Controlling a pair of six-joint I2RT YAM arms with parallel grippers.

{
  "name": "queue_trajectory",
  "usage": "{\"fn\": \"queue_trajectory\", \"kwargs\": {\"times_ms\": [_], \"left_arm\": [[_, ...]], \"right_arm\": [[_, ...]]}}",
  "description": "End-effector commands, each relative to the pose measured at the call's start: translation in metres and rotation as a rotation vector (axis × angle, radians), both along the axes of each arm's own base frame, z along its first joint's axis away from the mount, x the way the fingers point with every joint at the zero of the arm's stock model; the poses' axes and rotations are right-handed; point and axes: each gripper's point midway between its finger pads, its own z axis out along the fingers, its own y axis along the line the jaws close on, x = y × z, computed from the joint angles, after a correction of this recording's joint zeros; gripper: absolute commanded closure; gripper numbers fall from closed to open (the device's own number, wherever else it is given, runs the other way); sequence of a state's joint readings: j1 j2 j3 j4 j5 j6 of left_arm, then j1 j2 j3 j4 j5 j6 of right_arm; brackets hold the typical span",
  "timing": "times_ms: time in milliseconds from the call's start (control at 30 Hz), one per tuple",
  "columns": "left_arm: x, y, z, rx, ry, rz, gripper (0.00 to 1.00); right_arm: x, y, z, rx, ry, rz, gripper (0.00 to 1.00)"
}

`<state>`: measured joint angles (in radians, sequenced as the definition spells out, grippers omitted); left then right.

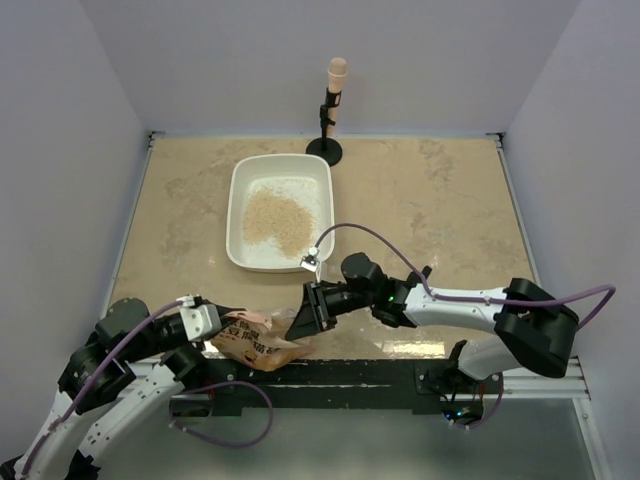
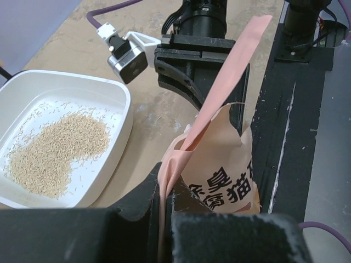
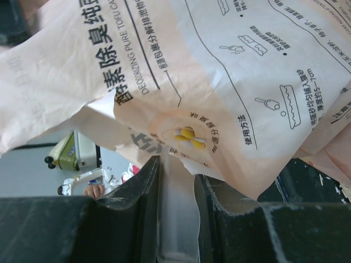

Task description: Fill the litter box with clean litter

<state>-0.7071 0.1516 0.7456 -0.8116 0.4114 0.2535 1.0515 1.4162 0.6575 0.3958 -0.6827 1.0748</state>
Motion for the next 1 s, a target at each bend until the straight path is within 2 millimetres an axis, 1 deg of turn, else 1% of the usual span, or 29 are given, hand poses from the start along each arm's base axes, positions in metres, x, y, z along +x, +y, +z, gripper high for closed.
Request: {"fn": "queue_trajectory", "kwargs": {"times_ms": [0,33,100,133,167,200,233,267,300,367,400,433,467,500,533,600,833,967], "left_arm": [[-0.007,-0.003,0.086,-0.224,-0.247,-0.041,1.0],[-0.008,-0.003,0.085,-0.215,-0.241,-0.046,1.0],[-0.008,-0.003,0.086,-0.217,-0.242,-0.046,1.0],[-0.007,-0.002,0.086,-0.218,-0.241,-0.032,1.0],[-0.007,-0.001,0.087,-0.218,-0.243,-0.027,1.0],[-0.006,0.0,0.088,-0.218,-0.245,-0.021,1.0],[-0.005,0.001,0.088,-0.217,-0.247,-0.01,1.0],[-0.004,0.002,0.088,-0.217,-0.247,-0.007,1.0],[-0.004,0.002,0.089,-0.218,-0.248,-0.004,1.0],[-0.003,0.003,0.089,-0.214,-0.247,0.003,1.0],[-0.001,0.003,0.088,-0.211,-0.247,0.008,1.0],[0.0,0.003,0.087,-0.208,-0.246,0.012,1.0],[0.001,0.003,0.086,-0.206,-0.244,0.017,1.0],[0.002,0.002,0.086,-0.204,-0.247,0.017,1.0],[0.002,0.002,0.086,-0.203,-0.247,0.018,1.0],[0.003,0.002,0.085,-0.201,-0.244,0.018,1.0],[0.005,0.002,0.084,-0.2,-0.245,0.024,1.0],[0.004,0.001,0.084,-0.201,-0.244,0.022,1.0]], "right_arm": [[-0.01,-0.007,0.033,0.158,-0.047,0.039,1.0],[-0.011,-0.009,0.034,0.153,-0.045,0.038,1.0],[-0.01,-0.012,0.043,0.164,-0.075,0.035,1.0],[-0.009,-0.016,0.037,0.113,-0.061,0.028,1.0],[-0.007,-0.018,0.035,0.098,-0.089,0.031,1.0],[-0.004,-0.018,0.045,0.102,-0.111,0.022,1.0],[-0.003,-0.024,0.04,0.056,-0.097,0.019,1.0],[-0.001,-0.026,0.043,0.055,-0.113,0.017,1.0],[0.0,-0.028,0.055,0.072,-0.132,0.011,1.0],[0.006,-0.034,0.059,0.055,-0.137,-0.005,1.0],[0.013,-0.036,0.07,0.069,-0.151,-0.021,1.0],[0.013,-0.04,0.068,0.046,-0.14,-0.019,1.0],[0.016,-0.043,0.072,0.048,-0.157,-0.017,1.0],[0.023,-0.044,0.083,0.071,-0.184,-0.033,1.0],[0.023,-0.049,0.08,0.038,-0.164,-0.035,1.0],[0.029,-0.052,0.086,0.045,-0.182,-0.045,1.0],[0.028,-0.059,0.092,0.034,-0.169,-0.044,1.0],[0.022,-0.063,0.097,0.049,-0.144,-0.039,1.0]]}}
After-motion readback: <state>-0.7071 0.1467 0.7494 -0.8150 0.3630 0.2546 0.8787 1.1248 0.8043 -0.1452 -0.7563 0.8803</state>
